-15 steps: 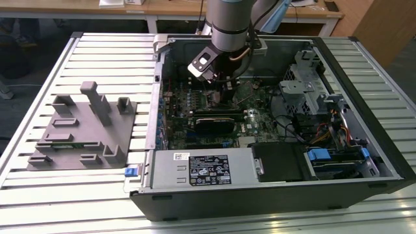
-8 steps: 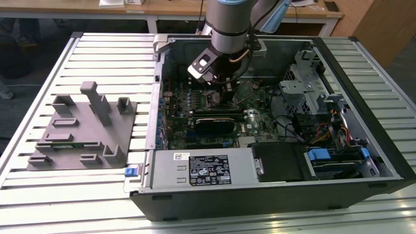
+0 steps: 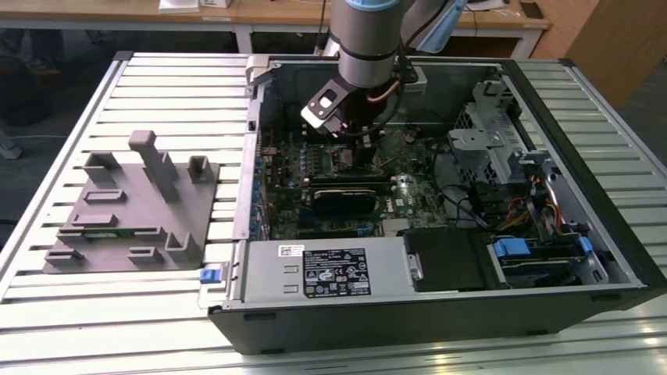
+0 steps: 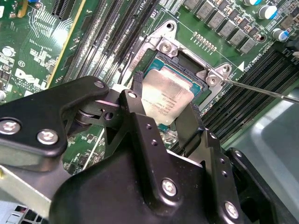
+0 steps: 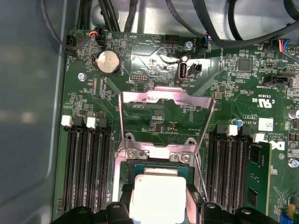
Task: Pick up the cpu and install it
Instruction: 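Place the cpu into insertion slot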
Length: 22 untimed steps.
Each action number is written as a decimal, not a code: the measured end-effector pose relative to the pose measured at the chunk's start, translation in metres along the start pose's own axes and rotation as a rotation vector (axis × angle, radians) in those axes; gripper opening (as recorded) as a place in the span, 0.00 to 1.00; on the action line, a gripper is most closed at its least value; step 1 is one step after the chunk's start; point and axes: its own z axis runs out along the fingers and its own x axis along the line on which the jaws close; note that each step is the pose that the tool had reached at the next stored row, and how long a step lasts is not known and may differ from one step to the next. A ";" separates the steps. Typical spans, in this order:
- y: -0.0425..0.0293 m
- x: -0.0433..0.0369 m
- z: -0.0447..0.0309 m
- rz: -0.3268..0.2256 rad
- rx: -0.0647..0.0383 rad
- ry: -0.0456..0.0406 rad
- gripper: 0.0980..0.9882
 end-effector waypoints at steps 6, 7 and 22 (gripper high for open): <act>0.0000 0.0006 0.0015 0.000 0.000 -0.0001 0.48; 0.0000 0.0006 0.0015 0.000 0.000 0.0000 0.48; 0.0000 0.0006 0.0015 0.000 0.000 0.0007 0.57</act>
